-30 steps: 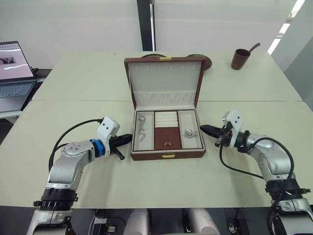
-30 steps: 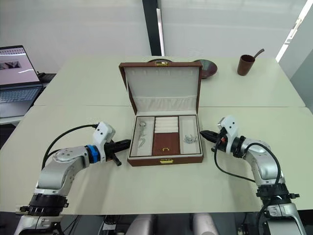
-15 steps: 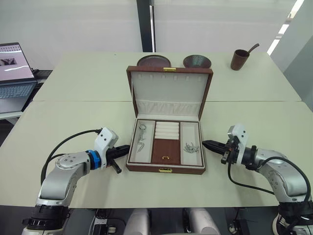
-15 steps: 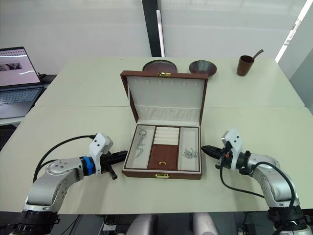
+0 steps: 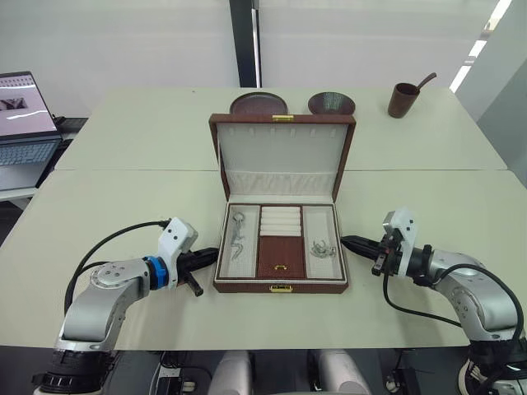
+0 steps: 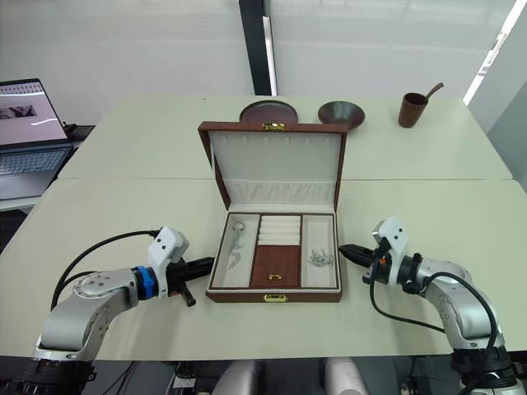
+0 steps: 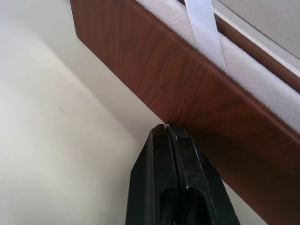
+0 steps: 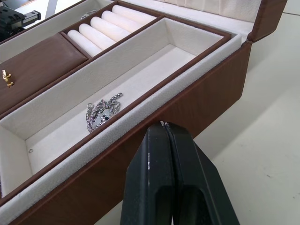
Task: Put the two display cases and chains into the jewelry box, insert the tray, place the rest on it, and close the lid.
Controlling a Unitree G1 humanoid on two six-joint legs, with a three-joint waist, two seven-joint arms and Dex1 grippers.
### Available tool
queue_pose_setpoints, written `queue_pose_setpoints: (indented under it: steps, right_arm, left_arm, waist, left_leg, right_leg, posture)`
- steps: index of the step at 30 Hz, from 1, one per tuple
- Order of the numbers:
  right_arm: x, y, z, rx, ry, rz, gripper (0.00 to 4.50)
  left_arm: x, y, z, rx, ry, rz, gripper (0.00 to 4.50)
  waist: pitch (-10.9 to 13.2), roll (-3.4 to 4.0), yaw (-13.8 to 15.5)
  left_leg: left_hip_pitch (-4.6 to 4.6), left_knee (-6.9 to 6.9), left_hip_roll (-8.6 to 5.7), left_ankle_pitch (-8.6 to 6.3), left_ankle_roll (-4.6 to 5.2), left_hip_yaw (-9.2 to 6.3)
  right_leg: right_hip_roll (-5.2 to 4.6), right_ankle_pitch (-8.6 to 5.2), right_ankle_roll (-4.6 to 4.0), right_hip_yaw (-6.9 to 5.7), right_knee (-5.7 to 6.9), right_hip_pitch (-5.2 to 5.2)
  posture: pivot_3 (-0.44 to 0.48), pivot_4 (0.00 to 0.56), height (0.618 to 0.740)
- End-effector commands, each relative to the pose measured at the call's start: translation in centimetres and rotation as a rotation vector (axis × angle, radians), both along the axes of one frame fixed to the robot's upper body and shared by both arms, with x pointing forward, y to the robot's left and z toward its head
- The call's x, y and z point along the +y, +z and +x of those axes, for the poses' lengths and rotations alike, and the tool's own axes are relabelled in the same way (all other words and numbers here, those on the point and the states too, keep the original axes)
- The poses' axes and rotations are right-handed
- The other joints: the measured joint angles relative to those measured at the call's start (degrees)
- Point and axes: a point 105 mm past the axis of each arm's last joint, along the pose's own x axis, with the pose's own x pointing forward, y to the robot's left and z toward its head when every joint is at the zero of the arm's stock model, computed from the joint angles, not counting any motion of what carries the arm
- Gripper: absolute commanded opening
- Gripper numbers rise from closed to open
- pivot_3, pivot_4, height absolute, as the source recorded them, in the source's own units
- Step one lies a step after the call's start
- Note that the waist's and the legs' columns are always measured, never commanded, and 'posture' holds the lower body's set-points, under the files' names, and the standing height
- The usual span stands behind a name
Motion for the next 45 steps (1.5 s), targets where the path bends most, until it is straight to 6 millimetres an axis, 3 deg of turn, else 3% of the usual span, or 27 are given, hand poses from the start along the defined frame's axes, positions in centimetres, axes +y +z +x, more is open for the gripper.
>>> queue_pose_setpoints:
  steps: [1,5,8,15,19,23,29,45]
  right_arm:
    - [2.4,1.2,-0.6,-0.045,0.106,0.054,0.02]
    - [2.3,1.2,-0.7,-0.043,0.106,0.052,0.02]
    - [1.8,1.3,-0.7,-0.045,0.097,0.044,0.02]
    - [-0.9,2.6,0.6,-0.079,0.026,0.029,0.02]
    - [-2.5,3.2,1.5,-0.093,0.007,0.004,0.02]
    - [-4.4,4.5,3.6,-0.132,-0.020,-0.012,0.02]
    - [-6.0,6.9,7.3,-0.187,-0.034,-0.003,0.02]
    - [-6.4,10.0,13.4,-0.260,-0.075,-0.019,0.02]
  left_arm:
    - [-2.8,0.2,-1.2,0.014,-0.138,-0.067,0.00]
    - [-2.2,0.2,-1.1,0.007,-0.124,-0.060,0.00]
    - [-0.7,0.6,-0.4,-0.050,-0.077,-0.038,0.00]
    - [1.9,4.4,-0.3,-0.232,0.017,-0.136,0.00]
    - [3.5,5.8,-1.4,-0.292,0.073,-0.180,0.00]
    - [4.8,6.0,-4.7,-0.285,0.137,-0.234,0.00]
    - [3.8,6.7,-9.8,-0.334,0.170,-0.247,0.00]
    - [1.4,7.5,-15.4,-0.500,0.301,-0.306,0.00]
  waist:
    - [0.0,0.00,0.0]
    - [0.0,0.00,0.0]
    - [0.0,0.00,0.0]
    - [0.0,-0.01,-0.1]
    - [0.0,-0.02,0.1]
    - [0.0,-0.03,-0.3]
    - [0.1,-0.09,-0.2]
    - [0.1,-0.11,-0.9]
  left_leg:
    - [0.00,0.00,0.00,0.00,0.00,0.00]
    - [0.00,0.00,0.00,0.00,0.00,0.01]
    - [0.00,0.00,0.01,0.00,0.00,0.01]
    - [-0.04,0.01,0.06,0.00,0.00,0.02]
    - [-0.05,0.01,0.04,0.00,0.00,0.00]
    - [0.00,-0.02,0.05,-0.01,0.00,0.09]
    - [0.03,0.01,0.18,-0.01,0.00,0.21]
    - [0.06,-0.02,0.04,-0.01,0.01,0.63]
  right_leg:
    - [0.00,0.00,0.00,0.00,0.00,0.00]
    - [0.00,0.00,0.00,0.01,0.00,0.00]
    - [0.01,0.00,0.00,0.01,0.00,-0.01]
    - [0.02,0.00,-0.01,0.01,0.01,-0.06]
    - [-0.04,0.00,0.00,-0.01,-0.01,-0.03]
    - [-0.06,0.00,0.00,0.10,-0.03,-0.03]
    - [-0.06,0.00,0.00,0.09,-0.06,0.00]
    - [0.00,-0.01,-0.04,0.28,-0.12,-0.02]
  posture:
    - [0.000,0.150,0.740]
    - [0.000,0.150,0.740]
    - [0.000,0.150,0.740]
    - [0.000,0.150,0.740]
    - [0.000,0.150,0.740]
    - [0.000,0.150,0.740]
    - [0.000,0.150,0.740]
    - [0.000,0.150,0.740]
